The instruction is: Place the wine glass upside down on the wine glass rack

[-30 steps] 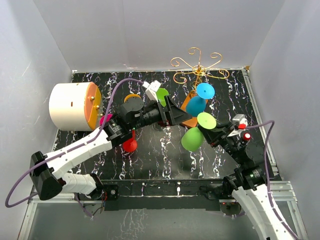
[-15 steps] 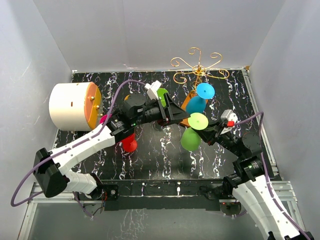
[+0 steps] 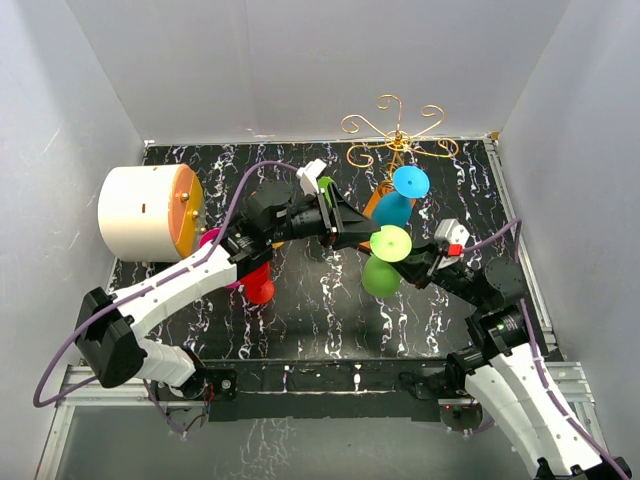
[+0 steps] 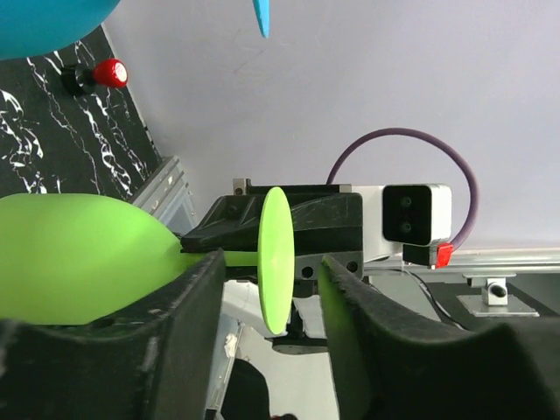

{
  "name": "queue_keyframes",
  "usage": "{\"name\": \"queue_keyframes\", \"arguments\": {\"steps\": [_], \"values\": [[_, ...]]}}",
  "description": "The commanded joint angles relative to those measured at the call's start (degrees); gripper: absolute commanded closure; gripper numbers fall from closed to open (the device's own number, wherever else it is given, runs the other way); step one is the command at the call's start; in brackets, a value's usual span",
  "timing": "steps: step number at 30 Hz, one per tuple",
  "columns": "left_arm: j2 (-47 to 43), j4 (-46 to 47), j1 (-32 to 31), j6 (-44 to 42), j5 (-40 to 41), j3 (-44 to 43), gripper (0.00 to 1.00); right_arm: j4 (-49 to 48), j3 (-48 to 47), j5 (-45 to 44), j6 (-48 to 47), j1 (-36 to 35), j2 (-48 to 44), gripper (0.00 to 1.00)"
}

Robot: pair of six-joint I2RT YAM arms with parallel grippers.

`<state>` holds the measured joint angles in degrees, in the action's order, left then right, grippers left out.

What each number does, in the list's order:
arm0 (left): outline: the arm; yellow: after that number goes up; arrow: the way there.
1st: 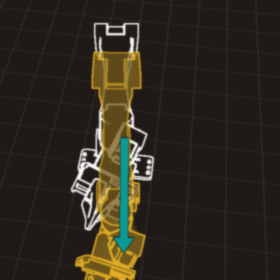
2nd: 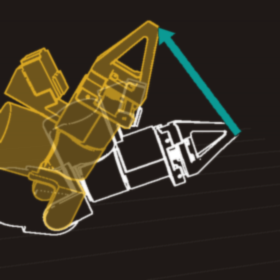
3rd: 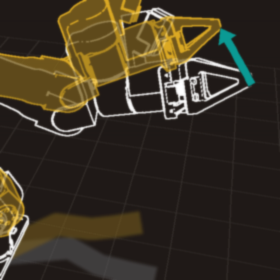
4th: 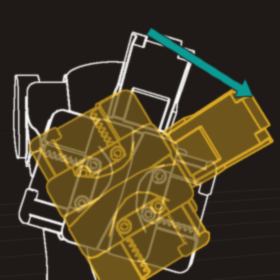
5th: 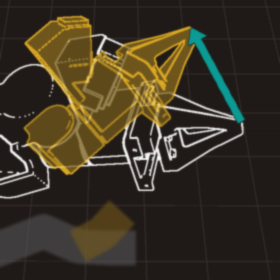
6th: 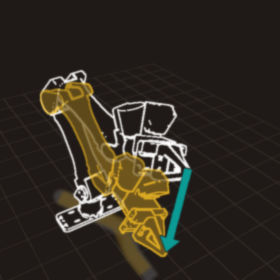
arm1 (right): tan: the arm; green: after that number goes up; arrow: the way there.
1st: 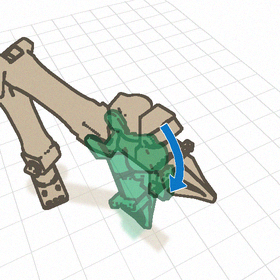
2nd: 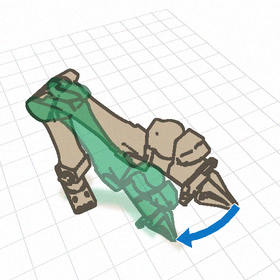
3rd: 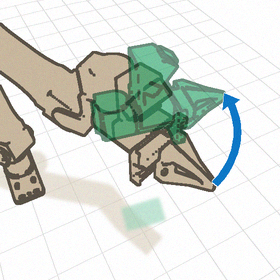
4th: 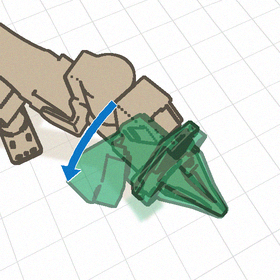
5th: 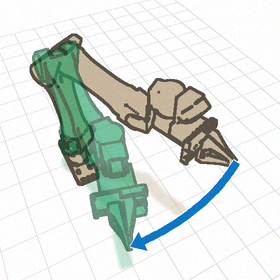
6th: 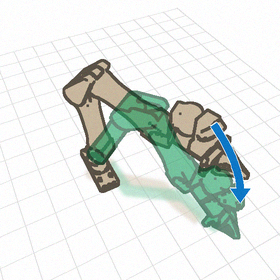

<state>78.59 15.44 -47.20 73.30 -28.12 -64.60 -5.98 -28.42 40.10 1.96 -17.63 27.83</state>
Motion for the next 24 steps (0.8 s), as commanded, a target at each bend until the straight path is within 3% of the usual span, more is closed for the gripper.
{"name": "queue_keyframes", "arguments": {"steps": [1, 8, 14, 24], "values": [[-0.5, 1.3, 0.1, 2.0, -3.2, 0.1, 0.59, -3.3, -2.8, 1.3, -1.3, -0.3, 0.5, 1.0], [-1.0, 0.4, 0.1, 3.7, -3.0, 0.5, 0.73, -6.5, -2.4, 2.9, -0.1, -0.3, 2.0, 1.0], [-1.3, 0.8, 0.4, 4.1, -2.6, 0.8, 0.72, -12.3, -1.5, 4.6, 4.0, -0.3, 2.6, 1.0], [-1.2, 3.9, 0.4, 5.6, -3.8, 2.1, 0.76, -11.8, -2.8, 5.6, 4.1, -0.4, 4.8, 1.0]]}}
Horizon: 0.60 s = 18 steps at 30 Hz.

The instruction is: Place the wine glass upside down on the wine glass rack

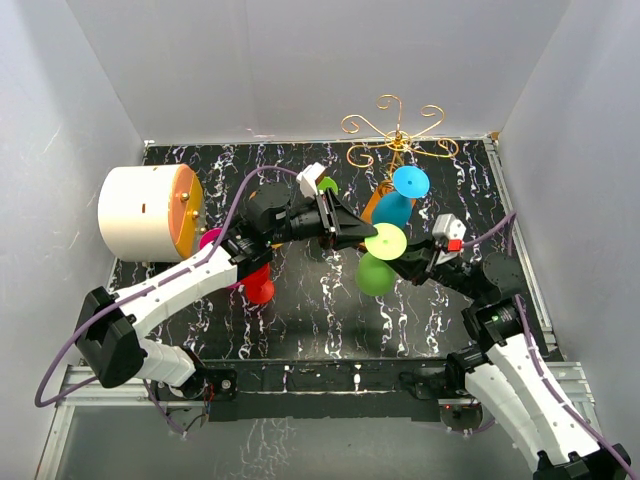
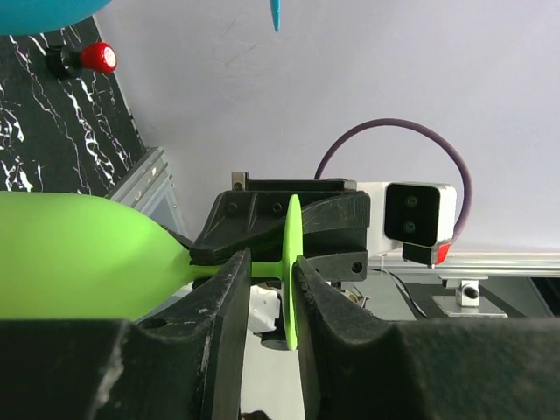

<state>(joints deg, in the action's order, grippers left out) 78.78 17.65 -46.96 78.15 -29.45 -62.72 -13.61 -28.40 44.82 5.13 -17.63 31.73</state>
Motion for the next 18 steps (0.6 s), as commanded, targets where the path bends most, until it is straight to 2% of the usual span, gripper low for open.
{"name": "queue_keyframes", "arguments": {"steps": [1, 6, 8, 10, 12, 18], "values": [[-1.4, 1.7, 0.2, 0.8, -2.7, 0.3, 0.79, -4.1, -3.0, 0.8, 1.0, -0.4, 1.3, 1.0], [-2.0, 2.6, 0.2, 0.8, -2.6, 0.9, 1.0, -4.1, -3.4, 0.0, 1.6, -0.4, 1.7, 1.0], [-2.3, 3.5, 0.4, 1.0, -2.8, 1.1, 1.0, -4.0, -3.3, -0.7, 2.4, -0.4, 1.4, 0.9], [-2.8, 4.2, 0.8, 1.3, -2.7, 1.3, 1.0, -3.4, -3.1, -1.8, 3.0, -0.4, 0.6, 0.72], [-3.4, 4.7, 1.5, 1.6, -2.5, 1.5, 1.0, -2.1, -3.2, -2.9, 3.8, -0.4, -0.4, 0.6], [-5.8, 4.1, 5.4, 2.0, -1.3, 1.8, 1.0, 6.4, -6.0, -4.1, 5.1, -0.4, -4.7, 0.43]]}}
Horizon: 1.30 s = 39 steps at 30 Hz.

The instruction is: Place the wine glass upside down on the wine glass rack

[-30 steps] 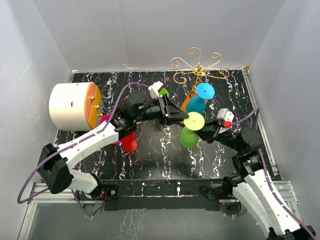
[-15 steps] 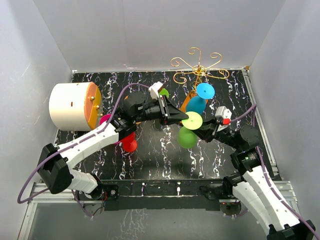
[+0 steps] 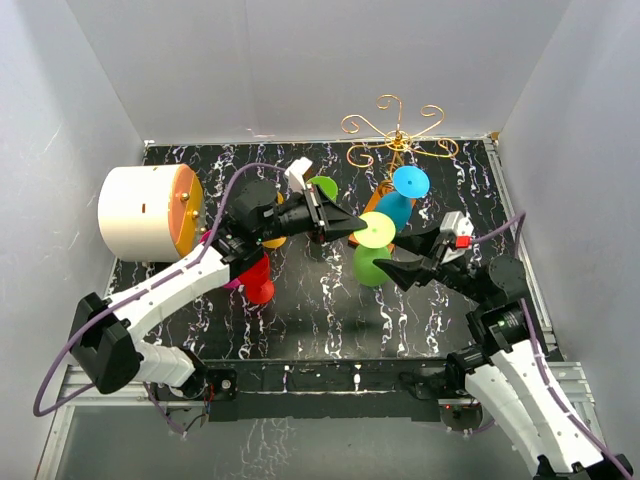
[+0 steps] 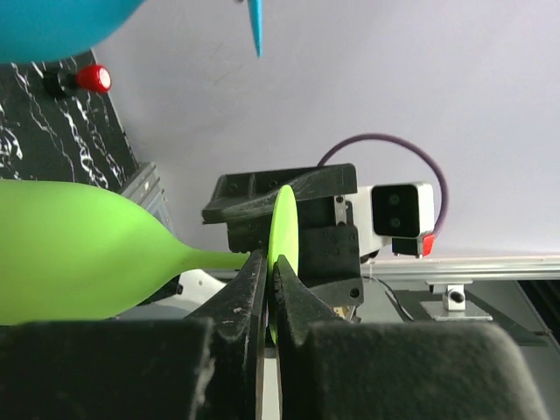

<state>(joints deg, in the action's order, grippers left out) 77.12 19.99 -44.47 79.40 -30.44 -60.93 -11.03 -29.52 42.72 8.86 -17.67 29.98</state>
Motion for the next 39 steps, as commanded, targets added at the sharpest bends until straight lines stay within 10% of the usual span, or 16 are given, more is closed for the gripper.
{"name": "queue_keyframes", "arguments": {"steps": [1, 7, 19, 39], "values": [[-4.5, 1.2, 3.6, 0.8, -0.3, -0.1, 1.0, 5.6, -5.7, -2.5, 1.4, -0.3, -4.0, 0.42], [-5.2, -2.4, 7.0, 0.2, -0.7, -1.6, 1.0, 11.0, -11.5, -13.3, 13.4, -0.3, -8.5, 0.32], [-2.1, -8.6, 8.7, -4.4, -1.1, -8.6, 1.0, 39.8, -44.1, -22.6, 29.4, -0.3, 13.0, 0.59], [14.7, -19.6, 8.6, -11.0, -2.9, -31.2, 1.0, 31.7, -39.7, -26.4, 37.4, -0.3, 11.8, 0.57]]}}
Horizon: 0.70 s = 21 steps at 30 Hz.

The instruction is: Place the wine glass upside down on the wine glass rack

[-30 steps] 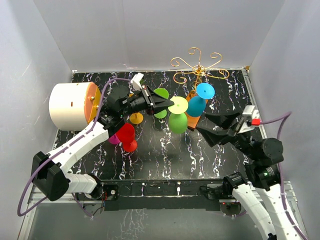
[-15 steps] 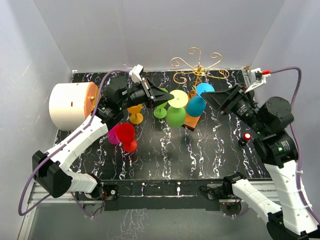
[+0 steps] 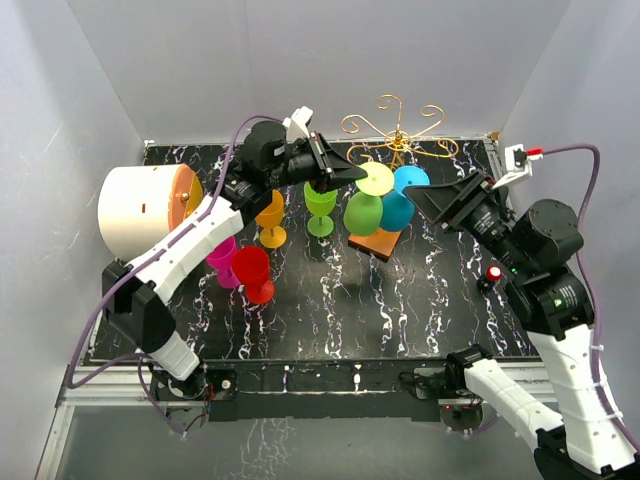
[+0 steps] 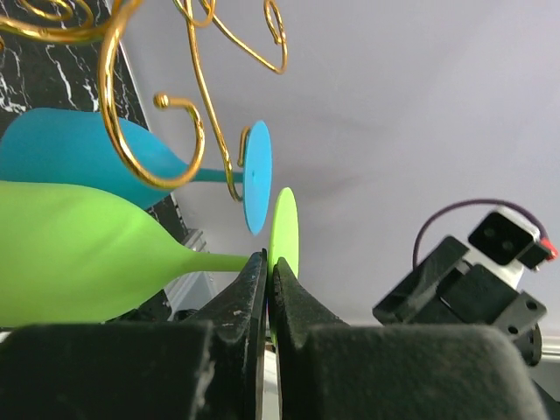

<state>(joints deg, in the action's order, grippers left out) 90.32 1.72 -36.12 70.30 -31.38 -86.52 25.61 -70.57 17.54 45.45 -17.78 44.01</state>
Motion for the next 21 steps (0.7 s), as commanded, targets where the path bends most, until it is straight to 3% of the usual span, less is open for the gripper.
{"name": "queue_keyframes", "arguments": {"steps": [1, 8, 21], "values": [[2.3, -1.3, 0.3, -2.8, -1.5, -6.8, 1.0, -5.6, 2.0, -1.1, 0.9, -0.2, -2.8, 0.57], [3.2, -5.0, 0.3, -9.6, 7.3, -10.5, 1.0, -7.4, 3.7, -1.1, 0.2, -0.2, -5.3, 0.54], [10.3, -4.6, 0.4, -8.2, 4.7, -17.9, 1.0, -6.7, 4.5, -2.4, -0.4, -0.2, -6.2, 0.52]]}}
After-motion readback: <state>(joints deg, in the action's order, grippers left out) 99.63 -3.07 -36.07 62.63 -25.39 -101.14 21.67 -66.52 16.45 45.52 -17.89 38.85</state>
